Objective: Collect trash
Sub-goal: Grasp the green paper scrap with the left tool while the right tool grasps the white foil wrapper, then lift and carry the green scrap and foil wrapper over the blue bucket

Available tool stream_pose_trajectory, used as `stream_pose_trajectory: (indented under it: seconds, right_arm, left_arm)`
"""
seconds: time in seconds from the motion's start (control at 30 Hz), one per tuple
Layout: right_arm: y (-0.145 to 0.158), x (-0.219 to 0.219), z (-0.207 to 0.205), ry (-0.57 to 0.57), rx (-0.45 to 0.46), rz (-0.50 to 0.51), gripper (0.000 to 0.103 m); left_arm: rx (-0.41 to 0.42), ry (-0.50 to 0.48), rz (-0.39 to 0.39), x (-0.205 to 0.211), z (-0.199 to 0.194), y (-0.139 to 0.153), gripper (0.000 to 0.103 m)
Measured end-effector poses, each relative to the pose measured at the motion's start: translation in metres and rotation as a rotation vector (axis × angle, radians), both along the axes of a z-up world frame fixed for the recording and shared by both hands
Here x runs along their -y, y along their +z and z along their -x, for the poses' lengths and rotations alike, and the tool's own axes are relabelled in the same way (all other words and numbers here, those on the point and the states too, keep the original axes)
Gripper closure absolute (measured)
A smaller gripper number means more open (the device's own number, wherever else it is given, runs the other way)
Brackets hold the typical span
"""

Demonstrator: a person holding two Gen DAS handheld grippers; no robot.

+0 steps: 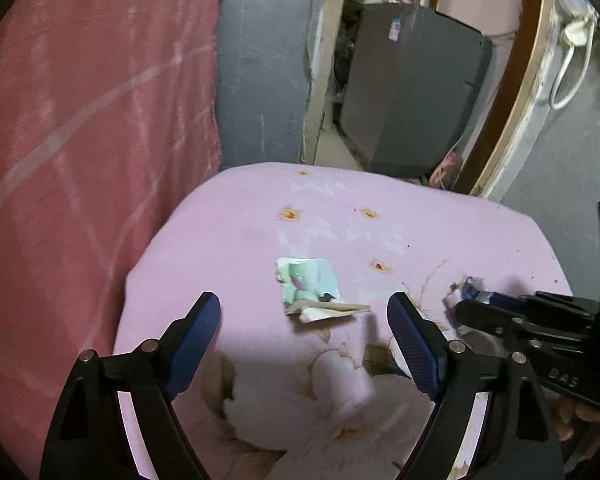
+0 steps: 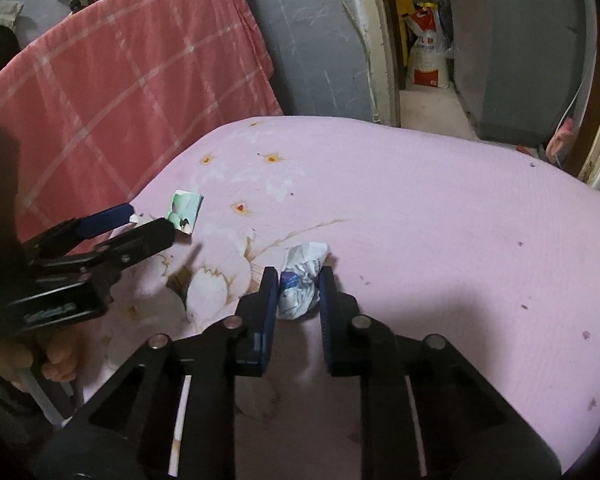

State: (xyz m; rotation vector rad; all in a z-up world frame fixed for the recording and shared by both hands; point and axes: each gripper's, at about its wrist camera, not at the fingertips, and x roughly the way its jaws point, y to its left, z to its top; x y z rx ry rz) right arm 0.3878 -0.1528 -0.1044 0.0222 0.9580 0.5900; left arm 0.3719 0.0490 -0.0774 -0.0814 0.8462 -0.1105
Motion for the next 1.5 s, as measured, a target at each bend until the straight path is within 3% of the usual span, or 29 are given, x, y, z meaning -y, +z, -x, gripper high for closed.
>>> stream_pose_trajectory:
  seconds: [0.43, 0.57, 0.7, 1.07, 1.3, 1.5]
  right_arm:
    - [0.001, 0.018, 0.01, -0.019, 0.001, -0.009, 0.085]
    - [0.001, 0.019, 0.011, -0.023, -0.003, -0.018, 0.085]
    - [0.001, 0.022, 0.016, -0.03, -0.001, -0.029, 0.085]
    - [0.013, 0.042, 0.046, -0.079, 0.091, -0.051, 0.087]
    - [0.053, 0.076, 0.074, -0.177, 0.265, -0.104, 0.087]
    - [0.093, 0.11, 0.097, -0.258, 0.425, -0.111, 0.087]
  left_arm:
    - [-0.064, -0.01, -0.119, 0.016, -0.019, -0.017, 0.05]
    - [-0.066, -0.018, -0.139, 0.018, -0.014, -0.018, 0.067]
    - [-0.071, -0.018, -0.138, 0.019, -0.009, -0.016, 0.068]
    - [-0.022, -0.002, -0.004, 0.029, 0.027, 0.004, 0.068]
    - [0.112, -0.014, 0.087, 0.055, 0.053, 0.034, 0.068]
    - [0.258, -0.054, 0.146, 0.087, 0.064, 0.076, 0.068]
